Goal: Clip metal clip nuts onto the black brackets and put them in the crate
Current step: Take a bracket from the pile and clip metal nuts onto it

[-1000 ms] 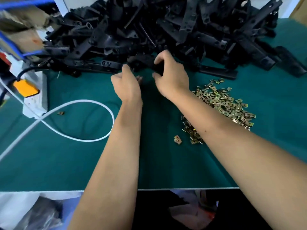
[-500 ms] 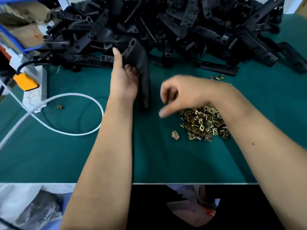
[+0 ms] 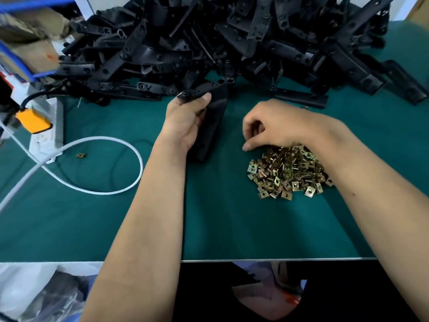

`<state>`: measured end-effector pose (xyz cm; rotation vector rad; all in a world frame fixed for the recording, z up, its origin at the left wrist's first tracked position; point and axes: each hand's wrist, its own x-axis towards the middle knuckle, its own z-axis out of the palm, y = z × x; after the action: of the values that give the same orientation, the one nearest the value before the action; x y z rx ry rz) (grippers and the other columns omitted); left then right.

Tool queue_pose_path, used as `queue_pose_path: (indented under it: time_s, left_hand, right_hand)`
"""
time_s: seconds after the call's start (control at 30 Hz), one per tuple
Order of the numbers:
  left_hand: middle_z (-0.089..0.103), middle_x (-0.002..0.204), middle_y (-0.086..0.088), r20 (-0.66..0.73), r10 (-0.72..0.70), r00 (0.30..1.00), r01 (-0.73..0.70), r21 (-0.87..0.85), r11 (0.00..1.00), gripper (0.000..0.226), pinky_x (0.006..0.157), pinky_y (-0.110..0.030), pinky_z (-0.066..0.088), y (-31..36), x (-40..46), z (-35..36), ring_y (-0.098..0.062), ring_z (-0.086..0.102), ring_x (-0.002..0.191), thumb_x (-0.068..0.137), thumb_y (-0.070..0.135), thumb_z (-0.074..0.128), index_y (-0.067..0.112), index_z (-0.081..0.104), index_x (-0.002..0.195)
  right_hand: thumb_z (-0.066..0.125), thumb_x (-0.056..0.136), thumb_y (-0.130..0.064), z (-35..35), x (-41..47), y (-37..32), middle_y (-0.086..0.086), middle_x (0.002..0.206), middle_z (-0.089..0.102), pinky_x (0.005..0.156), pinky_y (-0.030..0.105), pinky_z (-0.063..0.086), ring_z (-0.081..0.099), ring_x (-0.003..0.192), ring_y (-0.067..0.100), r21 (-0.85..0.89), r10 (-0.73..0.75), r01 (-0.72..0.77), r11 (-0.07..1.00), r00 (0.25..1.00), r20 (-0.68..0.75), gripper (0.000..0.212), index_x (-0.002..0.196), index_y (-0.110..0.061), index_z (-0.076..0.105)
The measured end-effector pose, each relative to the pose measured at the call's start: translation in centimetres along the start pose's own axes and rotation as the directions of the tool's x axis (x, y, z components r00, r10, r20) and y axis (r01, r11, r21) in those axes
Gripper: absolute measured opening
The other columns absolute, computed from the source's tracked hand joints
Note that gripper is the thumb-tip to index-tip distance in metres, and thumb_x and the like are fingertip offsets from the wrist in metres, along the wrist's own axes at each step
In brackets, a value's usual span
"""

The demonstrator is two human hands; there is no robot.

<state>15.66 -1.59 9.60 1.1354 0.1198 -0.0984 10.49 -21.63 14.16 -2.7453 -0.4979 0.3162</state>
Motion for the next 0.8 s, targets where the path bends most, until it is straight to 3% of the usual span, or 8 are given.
queue_pose_path:
  time_s: [0.1,0.17,0.27,0.4,0.57,0.67,0.73,0.8]
  left_hand:
    - [0.074,0.084,-0.003,0.014,0.041,0.999,-0.042,0.009,0.999,0.014,0.065,-0.024,0.057,-0.2,0.4,0.2,-0.011,0.071,0.068,0.094,-0.001,0.068,0.008,0.065,0.105]
    - [0.069,0.078,0.0,0.028,0.047,0.999,-0.048,0.028,0.998,0.011,0.064,-0.025,0.057,-0.3,0.4,0.3,-0.01,0.066,0.064,0.096,0.005,0.069,0.013,0.062,0.099]
    - [0.067,0.092,-0.006,0.091,0.028,0.995,-0.029,0.011,1.0,0.011,0.071,-0.029,0.059,-0.8,0.5,0.8,-0.014,0.066,0.073,0.097,0.008,0.068,0.014,0.059,0.1]
    - [0.06,0.116,-0.014,0.162,0.013,0.987,-0.015,0.016,1.0,0.017,0.099,-0.035,0.052,-1.0,0.8,1.1,-0.022,0.062,0.094,0.098,0.007,0.066,0.012,0.055,0.11]
    - [0.069,0.083,0.005,0.128,0.0,0.992,-0.01,0.085,0.996,0.021,0.073,-0.02,0.055,-0.9,1.3,1.2,-0.008,0.065,0.07,0.098,0.008,0.066,0.013,0.057,0.115]
    - [0.071,0.096,0.0,0.079,0.017,0.997,-0.03,0.163,0.986,0.038,0.077,-0.026,0.056,-1.0,0.9,1.9,-0.013,0.068,0.075,0.094,0.007,0.072,0.016,0.054,0.125]
    - [0.062,0.113,0.0,0.06,0.104,0.993,-0.118,0.327,0.938,0.05,0.087,-0.029,0.055,-1.1,0.5,2.2,-0.012,0.067,0.092,0.093,0.015,0.074,0.02,0.048,0.136]
    - [0.055,0.125,0.001,0.095,0.322,0.942,-0.301,0.664,0.684,0.062,0.103,-0.031,0.047,-1.5,0.2,2.1,-0.011,0.058,0.113,0.091,0.03,0.076,0.022,0.045,0.144]
  right_hand:
    - [0.086,0.084,-0.028,0.0,0.5,2.4,-0.012,0.074,0.065,0.053,0.006,0.037,0.06,0.068,0.001,0.013,0.0,0.002,1.0,0.99,-0.142,0.015,0.083,-0.023,0.072]
    - [0.083,0.087,-0.023,0.5,0.5,3.6,-0.012,0.075,0.066,0.061,0.012,0.044,0.064,0.07,0.006,0.068,-0.017,0.035,0.997,0.97,-0.244,0.015,0.084,-0.021,0.069]
    - [0.08,0.09,-0.018,1.7,0.2,5.0,-0.007,0.069,0.07,0.056,0.016,0.048,0.068,0.06,0.009,0.355,0.018,0.127,0.926,0.925,-0.379,0.014,0.085,-0.015,0.068]
    - [0.08,0.09,-0.017,2.3,0.2,5.7,-0.002,0.068,0.071,0.048,0.019,0.047,0.064,0.054,0.012,0.573,0.099,0.248,0.781,0.857,-0.505,0.015,0.088,-0.008,0.07]
    - [0.072,0.091,0.007,2.8,0.0,5.8,0.014,0.09,0.077,0.071,0.03,0.062,0.077,0.081,0.025,0.743,0.126,0.303,0.597,0.879,-0.46,0.016,0.105,0.0,0.074]
    - [0.068,0.094,0.008,2.8,0.0,5.8,0.014,0.093,0.076,0.07,0.034,0.064,0.078,0.083,0.027,0.761,0.15,0.273,0.589,0.888,-0.434,0.018,0.108,-0.001,0.074]
    - [0.068,0.095,0.006,2.8,-0.1,5.7,0.014,0.092,0.076,0.067,0.035,0.064,0.078,0.081,0.027,0.755,0.165,0.265,0.6,0.882,-0.441,0.017,0.109,-0.002,0.074]
    - [0.07,0.094,0.004,2.6,-0.2,5.6,0.014,0.09,0.076,0.065,0.035,0.064,0.078,0.078,0.027,0.757,0.188,0.271,0.594,0.869,-0.458,0.016,0.109,-0.001,0.073]
